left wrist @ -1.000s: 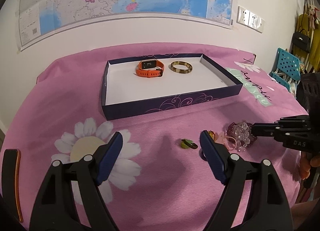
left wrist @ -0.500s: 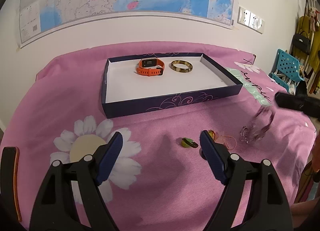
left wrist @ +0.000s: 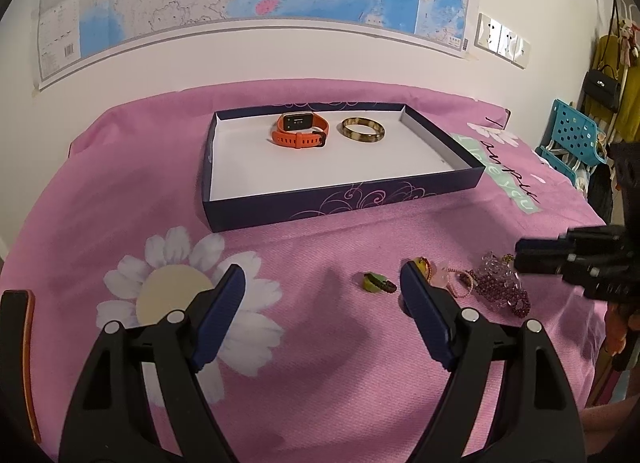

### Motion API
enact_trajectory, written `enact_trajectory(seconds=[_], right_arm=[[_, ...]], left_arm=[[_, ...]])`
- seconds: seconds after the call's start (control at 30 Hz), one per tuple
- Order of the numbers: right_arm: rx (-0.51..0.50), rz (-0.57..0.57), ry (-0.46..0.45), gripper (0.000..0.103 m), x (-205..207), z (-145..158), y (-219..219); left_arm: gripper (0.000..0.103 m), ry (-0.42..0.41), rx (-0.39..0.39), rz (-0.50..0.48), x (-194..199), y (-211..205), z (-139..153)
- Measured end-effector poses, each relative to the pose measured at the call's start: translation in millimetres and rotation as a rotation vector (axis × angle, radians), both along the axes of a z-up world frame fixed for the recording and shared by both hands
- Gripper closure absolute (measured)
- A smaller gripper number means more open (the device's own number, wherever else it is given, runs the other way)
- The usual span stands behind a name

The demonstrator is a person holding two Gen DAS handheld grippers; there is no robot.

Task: Organize jewelry
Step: 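Close the right tool on the clear crystal bead bracelet, then lift the crystal bracelet with the right tool while the left tool grasps the pink heart pendant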

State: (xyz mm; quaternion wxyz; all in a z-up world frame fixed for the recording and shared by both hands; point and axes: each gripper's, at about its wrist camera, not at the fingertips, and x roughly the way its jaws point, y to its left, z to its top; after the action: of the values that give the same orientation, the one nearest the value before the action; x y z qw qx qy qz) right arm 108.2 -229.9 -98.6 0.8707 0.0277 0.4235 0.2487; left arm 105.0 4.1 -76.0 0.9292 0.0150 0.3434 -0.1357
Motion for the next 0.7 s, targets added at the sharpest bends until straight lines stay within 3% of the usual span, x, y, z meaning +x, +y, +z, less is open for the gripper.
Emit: enact_trajectory(seconds=[0.07,0.13,0.2,0.23,0.27,0.5,0.6,0.63,0.67,0.7], right_arm=[[-0.012,-0.006,0.01,0.051,-0.9,-5.2,1.0],[-0.008,-0.004,0.02,0.048,0.1,-8.9,2.2],[0.026,-0.006,0.02,0.061,0.1,-10.3,-0.9],[0.053,0.007,0.028,0.083,0.7,-10.0,-3.0],[0.038,-0.002,0.027,0.094,0.8,-9.5,-4.5],[0.035,-0.046,-0.031,0.095,1.6,2.8,-16.0],[-0.011,-0.09,0.018,0.082,11.9,-2.9,-24.1],[-0.044,-0.107,0.007,0.068,11.1,-2.5,-26.1],[-0.069,-0.112,-0.002,0.061,9.7,-1.9,-25.7],[-0.066,-0.111,-0.017,0.061,6.5,1.4,-27.4]], left_arm=[[0.023,-0.002,0.002,-0.001,-0.5,-0.6,-0.1],[0.023,-0.002,0.002,0.001,-0.5,-0.4,0.2],[0.023,-0.002,0.002,0.003,-0.5,-0.2,0.0],[0.023,-0.003,0.001,0.004,-0.6,0.2,-0.1],[0.023,-0.001,0.0,0.005,-0.5,0.3,-0.4],[0.023,-0.003,0.005,0.002,-1.3,0.0,-1.0],[0.023,-0.002,0.001,-0.001,-1.5,0.4,-0.8],[0.023,-0.002,0.004,-0.002,-1.9,0.2,-0.9],[0.023,-0.003,0.006,-0.002,-2.3,0.0,-0.7],[0.023,-0.004,0.006,-0.006,-2.8,0.1,-0.6]])
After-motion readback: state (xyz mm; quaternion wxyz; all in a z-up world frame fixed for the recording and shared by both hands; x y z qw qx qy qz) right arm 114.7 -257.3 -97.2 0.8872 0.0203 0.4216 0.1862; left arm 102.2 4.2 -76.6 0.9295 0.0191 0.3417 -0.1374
